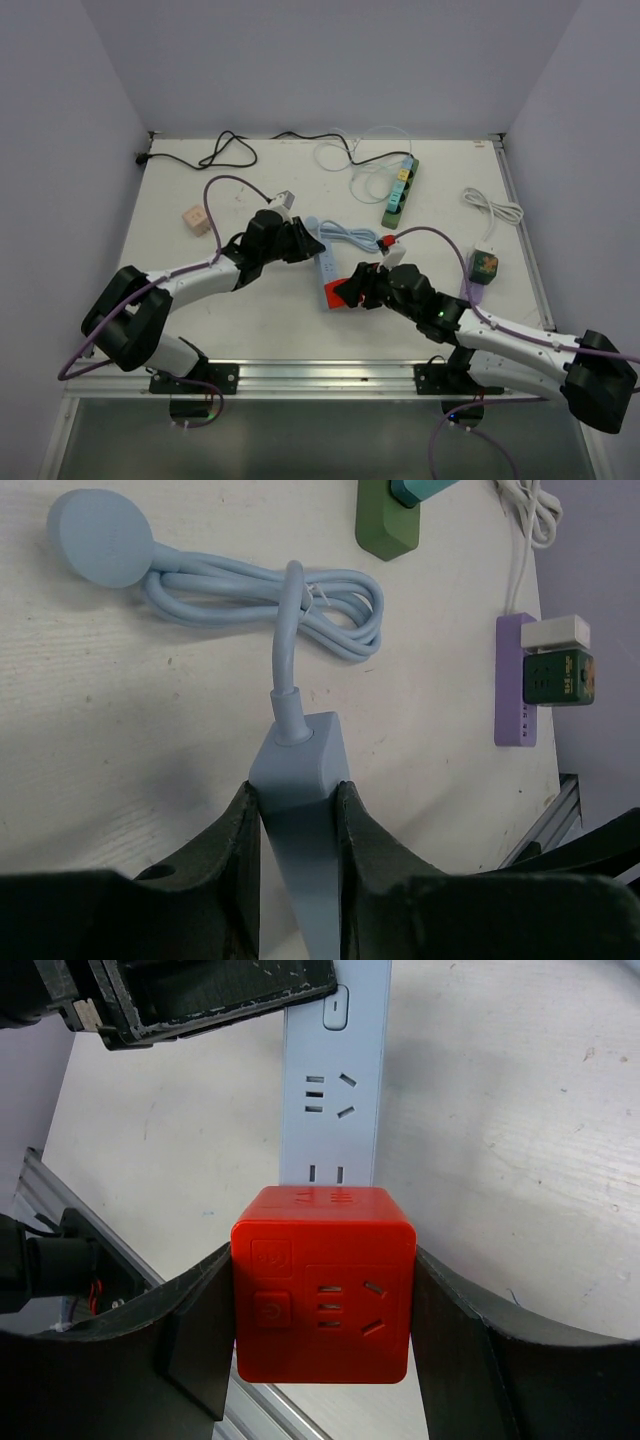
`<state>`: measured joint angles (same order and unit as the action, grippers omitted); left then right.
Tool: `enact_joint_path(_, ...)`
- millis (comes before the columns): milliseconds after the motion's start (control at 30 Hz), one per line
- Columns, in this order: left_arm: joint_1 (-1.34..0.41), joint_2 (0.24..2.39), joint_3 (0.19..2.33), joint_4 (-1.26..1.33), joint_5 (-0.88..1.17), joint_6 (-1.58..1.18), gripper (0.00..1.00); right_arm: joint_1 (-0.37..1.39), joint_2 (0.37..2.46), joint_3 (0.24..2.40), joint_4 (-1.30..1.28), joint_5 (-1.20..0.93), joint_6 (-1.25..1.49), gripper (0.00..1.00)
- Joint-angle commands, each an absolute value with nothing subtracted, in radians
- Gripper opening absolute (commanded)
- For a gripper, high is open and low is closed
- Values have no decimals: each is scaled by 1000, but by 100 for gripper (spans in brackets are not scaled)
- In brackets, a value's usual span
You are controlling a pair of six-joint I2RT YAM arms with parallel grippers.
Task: Pull the plug off the socket
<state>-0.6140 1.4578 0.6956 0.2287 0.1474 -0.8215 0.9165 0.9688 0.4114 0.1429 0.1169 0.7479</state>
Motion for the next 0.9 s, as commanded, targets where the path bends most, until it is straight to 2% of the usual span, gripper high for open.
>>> enact_joint_path(0,-614,1460,687,152,97,-657,0,911,850,425,313,232,716,0)
enact_joint_path(367,-615,1519,712,42,3,-566,0,911,824,459,242,209,617,0)
enact_joint_path(567,-617,1540,770,-63,-52,-491,0,959,946,574,140,140,462,0)
enact_joint_path(867,-650,1575,845,-133,-130,-428,0,1052,1072,695,71,143,410,0)
